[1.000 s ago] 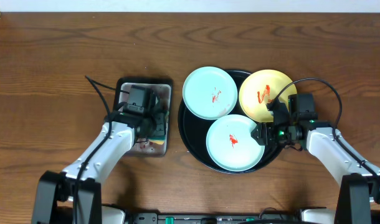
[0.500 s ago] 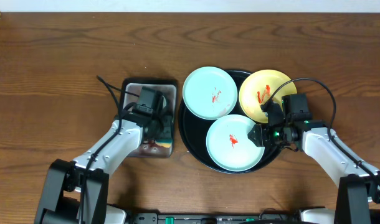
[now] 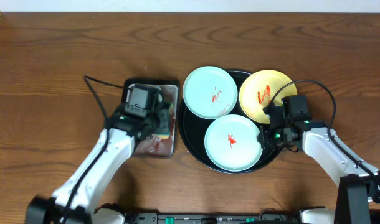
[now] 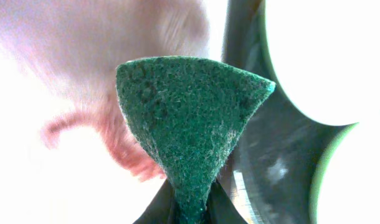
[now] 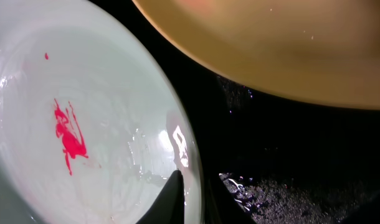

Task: Clean dirty plates on tray and stack at the side
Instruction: 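Dip the sponge in the soapy tray and lift it with the left gripper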

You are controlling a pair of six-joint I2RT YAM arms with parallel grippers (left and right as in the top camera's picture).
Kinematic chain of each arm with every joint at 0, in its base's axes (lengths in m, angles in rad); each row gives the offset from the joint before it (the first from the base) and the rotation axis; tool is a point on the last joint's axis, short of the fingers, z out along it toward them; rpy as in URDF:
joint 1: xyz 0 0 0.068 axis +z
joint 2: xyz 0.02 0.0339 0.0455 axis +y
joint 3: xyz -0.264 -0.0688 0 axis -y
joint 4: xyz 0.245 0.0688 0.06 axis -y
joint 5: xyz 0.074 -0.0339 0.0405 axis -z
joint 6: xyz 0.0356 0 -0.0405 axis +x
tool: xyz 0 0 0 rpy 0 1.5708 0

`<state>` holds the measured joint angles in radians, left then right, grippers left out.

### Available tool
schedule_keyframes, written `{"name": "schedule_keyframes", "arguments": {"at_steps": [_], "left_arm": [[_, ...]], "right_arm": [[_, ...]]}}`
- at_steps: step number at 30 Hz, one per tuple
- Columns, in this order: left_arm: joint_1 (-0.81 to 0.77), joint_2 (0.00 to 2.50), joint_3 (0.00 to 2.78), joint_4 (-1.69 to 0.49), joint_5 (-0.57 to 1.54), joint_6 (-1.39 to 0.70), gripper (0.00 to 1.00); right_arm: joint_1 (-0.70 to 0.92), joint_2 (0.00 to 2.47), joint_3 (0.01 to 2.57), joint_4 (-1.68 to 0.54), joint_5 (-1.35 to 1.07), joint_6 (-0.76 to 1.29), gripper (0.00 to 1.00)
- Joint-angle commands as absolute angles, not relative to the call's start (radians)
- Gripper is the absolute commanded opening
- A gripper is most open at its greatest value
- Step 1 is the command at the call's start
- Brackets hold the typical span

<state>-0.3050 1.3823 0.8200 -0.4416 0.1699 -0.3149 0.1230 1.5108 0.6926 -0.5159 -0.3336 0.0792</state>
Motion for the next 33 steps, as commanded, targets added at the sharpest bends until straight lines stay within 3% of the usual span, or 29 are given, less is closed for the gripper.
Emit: {"name": "schedule_keyframes", "arguments": {"at_steps": [1, 8, 16, 26, 33], "left_arm": [[-0.309, 1.327, 0.859, -0.457, 0.145, -0.317, 0.08], [-0.309, 1.337, 0.857, -0.471, 0.141, -0.316, 0.07], [-0.246, 1.289, 0.857, -0.236, 0.088, -0.392, 0.07], [-0.039, 1.281, 0.857, -0.191, 0.561, -0.459, 0.08], [0.069, 1.281, 0.857, -0.18, 0.739, -0.458, 0.07]], "right_arm": [[0.146, 1.519, 0.69, -0.516, -0.337, 0.082, 0.08], [0.159, 1.519, 0.676, -0.503, -0.337, 0.083, 0.01], [0.159, 1.519, 0.676, -0.409, -0.337, 0.135, 0.01], [0.159, 1.519, 0.676, -0.385, -0.337, 0.134, 0.01], [0.159, 1.519, 0.676, -0.386, -0.337, 0.134, 0.01]]}}
